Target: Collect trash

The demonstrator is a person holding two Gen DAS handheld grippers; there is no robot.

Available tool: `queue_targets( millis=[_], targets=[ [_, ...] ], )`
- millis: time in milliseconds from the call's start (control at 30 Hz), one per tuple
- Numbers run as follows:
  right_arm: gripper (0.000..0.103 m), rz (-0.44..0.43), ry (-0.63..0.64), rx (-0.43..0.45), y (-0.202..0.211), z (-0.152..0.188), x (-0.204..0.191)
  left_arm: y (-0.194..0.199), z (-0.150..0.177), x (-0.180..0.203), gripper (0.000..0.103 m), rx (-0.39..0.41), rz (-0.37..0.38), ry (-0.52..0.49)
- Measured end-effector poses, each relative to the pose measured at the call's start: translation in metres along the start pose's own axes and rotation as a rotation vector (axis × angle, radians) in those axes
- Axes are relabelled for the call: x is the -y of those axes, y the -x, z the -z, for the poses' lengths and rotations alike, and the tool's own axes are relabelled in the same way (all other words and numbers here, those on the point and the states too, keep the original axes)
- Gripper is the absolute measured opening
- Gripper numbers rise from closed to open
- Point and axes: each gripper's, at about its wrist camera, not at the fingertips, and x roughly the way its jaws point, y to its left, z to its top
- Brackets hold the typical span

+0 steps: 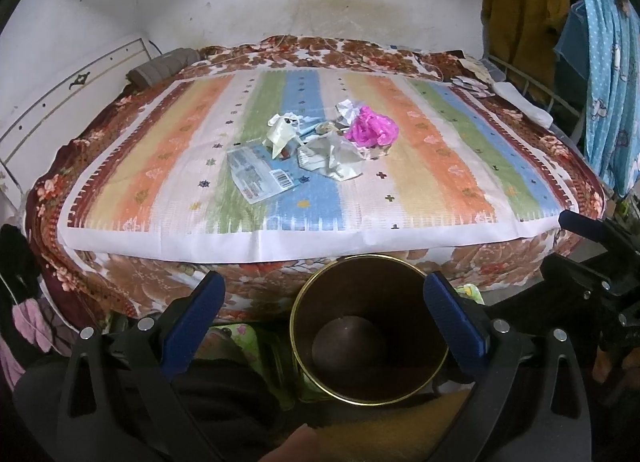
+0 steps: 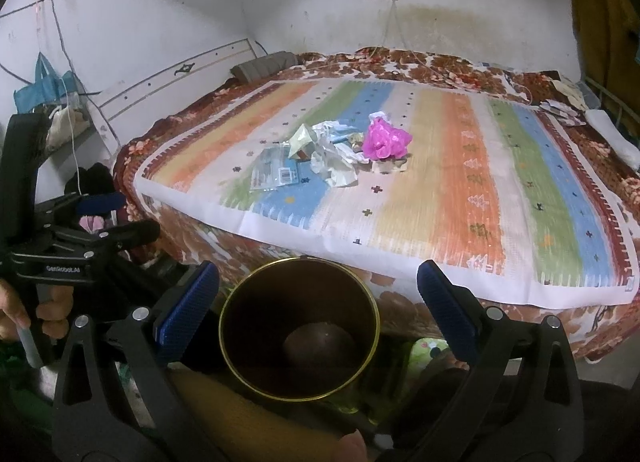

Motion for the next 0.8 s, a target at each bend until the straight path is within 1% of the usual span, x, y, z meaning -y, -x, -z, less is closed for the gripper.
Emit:
queue_targets(
  millis=[367,433,500,533,633,733,800],
  targets=[
    [0.095,0.002,0.004,-0.004,-0.003,0.0,-0.004,-0.01,-0.001,-0.005,0.097,-0.021,0.014,0.019],
    [0.095,-0.005,0.003,-0.006,-0.004,-0.001,-0.004,-0.014,-0.001,-0.007,0.097,-0.038,0.012,0.046],
    [0.095,-0.01,0.006,-0.01,-0.006,-0.004,-0.006,-0.017,-0.004,-0.013,0.097,-0.056,0.048,0.085],
    [0.095,-0.014,0.006,-0.014,-0.008,-0.005,-0.005,-0.018,-0.006,-0.014,0.097,-0.053,0.05,0.088],
    [0.094,-0.027,0.011,-0.029,-0.013,-0.013,-0.005,-0.022,-0.014,-0.02,0.097,-0.024,0.01,0.072],
    [0.095,-0.02,0.026,-0.032,-0.017,-0.021,-0.005,-0.032,-0.025,-0.032,0.097,-0.045,0.021,0.117],
    [0.094,-0.02,0.036,-0.038,-0.022,-0.03,-0.004,-0.037,-0.036,-0.041,0.097,-0.039,0.018,0.139]
  ],
)
